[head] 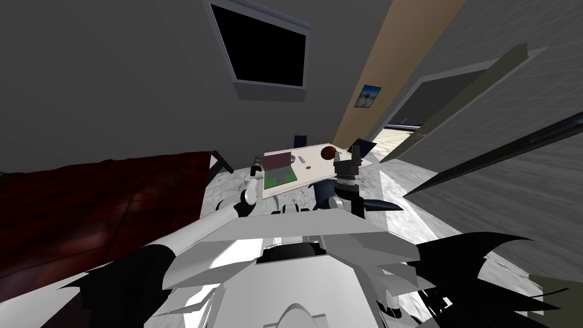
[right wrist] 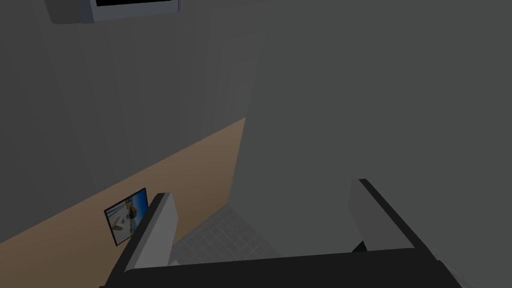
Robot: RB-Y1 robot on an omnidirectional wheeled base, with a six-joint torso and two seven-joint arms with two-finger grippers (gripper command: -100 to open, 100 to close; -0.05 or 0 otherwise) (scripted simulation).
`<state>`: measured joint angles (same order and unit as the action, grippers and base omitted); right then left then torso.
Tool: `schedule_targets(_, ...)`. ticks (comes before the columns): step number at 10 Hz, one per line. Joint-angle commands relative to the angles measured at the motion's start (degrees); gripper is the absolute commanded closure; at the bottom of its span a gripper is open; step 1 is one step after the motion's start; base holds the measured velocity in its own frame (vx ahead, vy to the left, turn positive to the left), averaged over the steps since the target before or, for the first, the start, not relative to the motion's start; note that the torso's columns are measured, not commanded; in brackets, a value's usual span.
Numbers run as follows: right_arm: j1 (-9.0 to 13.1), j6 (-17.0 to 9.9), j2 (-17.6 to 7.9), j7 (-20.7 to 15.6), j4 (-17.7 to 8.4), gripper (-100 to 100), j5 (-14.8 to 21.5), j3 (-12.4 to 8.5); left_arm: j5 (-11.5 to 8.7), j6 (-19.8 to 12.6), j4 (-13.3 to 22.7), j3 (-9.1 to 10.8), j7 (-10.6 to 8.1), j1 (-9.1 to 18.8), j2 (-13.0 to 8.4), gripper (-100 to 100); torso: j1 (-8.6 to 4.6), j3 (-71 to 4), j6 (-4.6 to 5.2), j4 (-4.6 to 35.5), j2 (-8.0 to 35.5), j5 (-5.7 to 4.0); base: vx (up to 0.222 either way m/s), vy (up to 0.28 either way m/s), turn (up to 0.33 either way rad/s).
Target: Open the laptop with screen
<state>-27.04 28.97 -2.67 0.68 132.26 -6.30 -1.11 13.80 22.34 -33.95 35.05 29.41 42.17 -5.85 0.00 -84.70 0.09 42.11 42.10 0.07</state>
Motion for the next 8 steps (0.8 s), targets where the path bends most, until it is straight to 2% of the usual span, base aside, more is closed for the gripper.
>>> schedule_targets(1,0.0,0.0,0.0,0.0,0.0,0,0.0,0.0,-0.2,4.3,0.2,0.02,-0.04,-1.8,0.4,100,0.02,0.0,0.01,-0.1,0.0,0.03,-0.015,0.003,-0.027)
schedule_targets(2,0.0,0.0,0.0,0.0,0.0,0,0.0,0.0,-0.2,5.2,0.2,0.02,-0.04,-1.8,0.4,100,0.05,-0.1,0.00,0.0,-0.1,0.02,-0.012,-0.002,0.001)
schedule_targets(3,0.0,0.0,0.0,0.0,0.0,0,0.0,0.0,-0.3,7.4,0.2,0.18,0.17,-3.3,0.8,100,0.04,0.0,-0.01,0.1,-0.1,-0.03,-0.004,0.003,-0.058)
schedule_targets(4,0.0,0.0,0.0,0.0,0.0,0,0.0,0.0,-0.3,8.7,0.2,0.18,0.17,-3.3,0.8,100,0.04,0.0,0.02,0.0,-0.1,0.00,-0.007,0.005,-0.035)
schedule_targets(7,0.0,0.0,0.0,0.0,0.0,0,0.0,0.0,-0.6,14.8,0.0,0.51,0.59,-6.3,1.7,100,0.01,0.0,0.04,0.0,-0.1,0.01,-0.006,0.008,-0.052)
schedule_targets(8,0.0,0.0,0.0,0.0,0.0,0,0.0,0.0,-0.6,16.1,0.0,0.51,0.59,-6.3,1.7,100,-0.02,0.0,0.02,-0.1,0.0,0.04,-0.009,0.004,-0.022)
